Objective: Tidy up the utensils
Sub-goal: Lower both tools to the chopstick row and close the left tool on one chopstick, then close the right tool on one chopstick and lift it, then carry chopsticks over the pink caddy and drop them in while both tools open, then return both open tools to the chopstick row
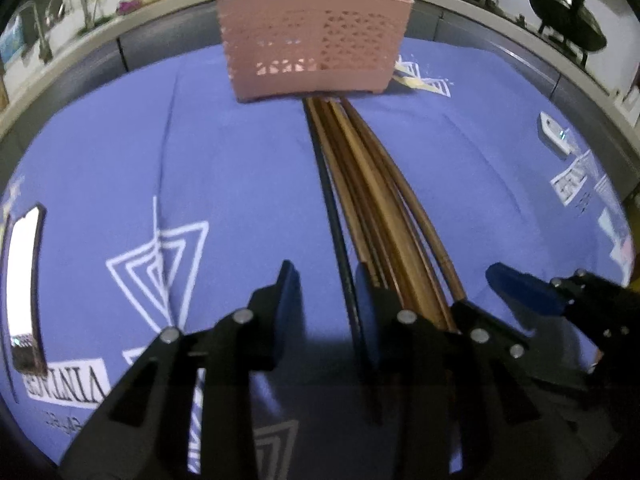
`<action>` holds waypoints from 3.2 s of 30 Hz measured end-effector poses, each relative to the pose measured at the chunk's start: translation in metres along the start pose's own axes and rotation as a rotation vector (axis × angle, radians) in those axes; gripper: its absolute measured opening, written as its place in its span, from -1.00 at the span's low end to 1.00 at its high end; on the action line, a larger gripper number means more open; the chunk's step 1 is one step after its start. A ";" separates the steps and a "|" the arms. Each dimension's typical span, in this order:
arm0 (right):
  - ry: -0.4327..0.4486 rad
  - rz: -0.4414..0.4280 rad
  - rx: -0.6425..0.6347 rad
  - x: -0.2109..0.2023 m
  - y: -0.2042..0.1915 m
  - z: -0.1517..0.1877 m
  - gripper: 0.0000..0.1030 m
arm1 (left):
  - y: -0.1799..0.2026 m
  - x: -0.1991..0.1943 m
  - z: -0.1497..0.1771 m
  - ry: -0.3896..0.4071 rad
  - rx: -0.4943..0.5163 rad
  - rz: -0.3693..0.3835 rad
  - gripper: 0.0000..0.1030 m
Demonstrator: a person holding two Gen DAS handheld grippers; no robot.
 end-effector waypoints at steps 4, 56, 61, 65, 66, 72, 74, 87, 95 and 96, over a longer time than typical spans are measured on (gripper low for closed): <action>0.000 0.016 0.045 0.000 0.014 -0.002 -0.46 | -0.006 0.000 0.000 0.011 0.009 -0.032 -0.73; 0.558 -0.234 -0.006 -0.080 0.007 -0.244 -0.88 | -0.065 -0.141 -0.223 0.539 -0.084 0.197 -0.91; 0.671 -0.195 0.004 -0.063 -0.004 -0.300 -0.88 | -0.076 -0.143 -0.280 0.641 -0.081 0.107 -0.91; 0.751 -0.133 -0.017 -0.036 -0.013 -0.321 -0.88 | -0.084 -0.117 -0.311 0.682 -0.103 0.040 -0.91; 0.750 -0.127 -0.013 -0.026 -0.013 -0.323 -0.88 | -0.085 -0.112 -0.312 0.686 -0.099 0.028 -0.91; 0.700 -0.108 -0.021 0.024 -0.004 -0.309 -0.88 | -0.084 -0.060 -0.299 0.654 -0.076 -0.017 -0.91; 0.668 -0.118 -0.013 0.036 0.000 -0.299 -0.88 | -0.083 -0.043 -0.285 0.626 -0.075 -0.022 -0.91; 0.574 -0.168 0.023 0.036 0.008 -0.245 -0.85 | -0.069 -0.021 -0.223 0.543 -0.076 -0.073 -0.49; 0.592 -0.183 0.101 -0.011 0.014 -0.228 -0.28 | -0.072 -0.083 -0.214 0.652 -0.106 -0.110 -0.05; 0.598 -0.180 0.112 -0.019 0.016 -0.225 -0.28 | -0.074 -0.093 -0.212 0.667 -0.113 -0.107 -0.05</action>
Point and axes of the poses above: each gripper's, at about its wrist camera, not at the fingertips, and x roughly the way its jaws point, y to its right, z to its underside, the point moved 5 cm from there along x, roughly the way its jaws point, and after that the axes turned 13 degrees about y, right-handed, at the moved point
